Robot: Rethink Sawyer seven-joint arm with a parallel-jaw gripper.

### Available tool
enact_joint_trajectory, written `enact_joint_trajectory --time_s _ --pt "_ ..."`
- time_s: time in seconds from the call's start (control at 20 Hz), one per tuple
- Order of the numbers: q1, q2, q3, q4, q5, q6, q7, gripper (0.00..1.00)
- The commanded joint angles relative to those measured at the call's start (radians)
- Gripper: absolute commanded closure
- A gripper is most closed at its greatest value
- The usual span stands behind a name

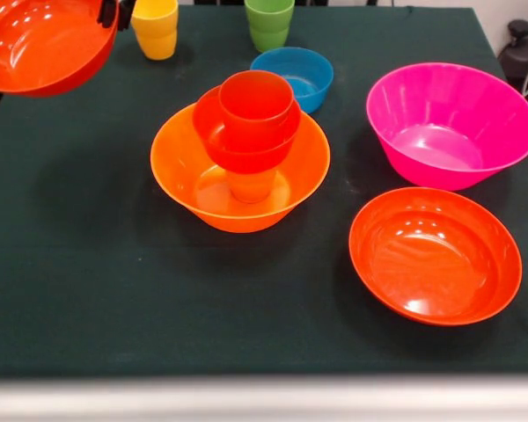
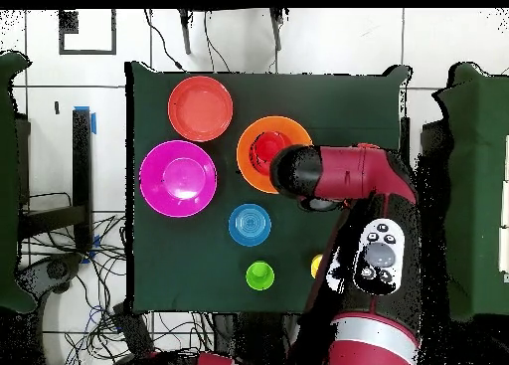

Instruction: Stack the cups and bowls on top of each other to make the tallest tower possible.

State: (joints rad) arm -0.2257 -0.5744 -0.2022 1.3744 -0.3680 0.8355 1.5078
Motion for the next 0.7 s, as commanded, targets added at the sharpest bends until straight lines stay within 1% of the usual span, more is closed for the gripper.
enact_joint_trajectory --time_s 0.05,0.45,0.7 --pt "0.035 0.014 0.039 -0.054 0.020 0.043 0.150 1.00" --pt "0.044 0.009 0.049 -0.056 0.024 -0.055 0.171 1.00" --pt "0.046 0.012 0.058 -0.057 0.032 -0.094 0.181 1.00"
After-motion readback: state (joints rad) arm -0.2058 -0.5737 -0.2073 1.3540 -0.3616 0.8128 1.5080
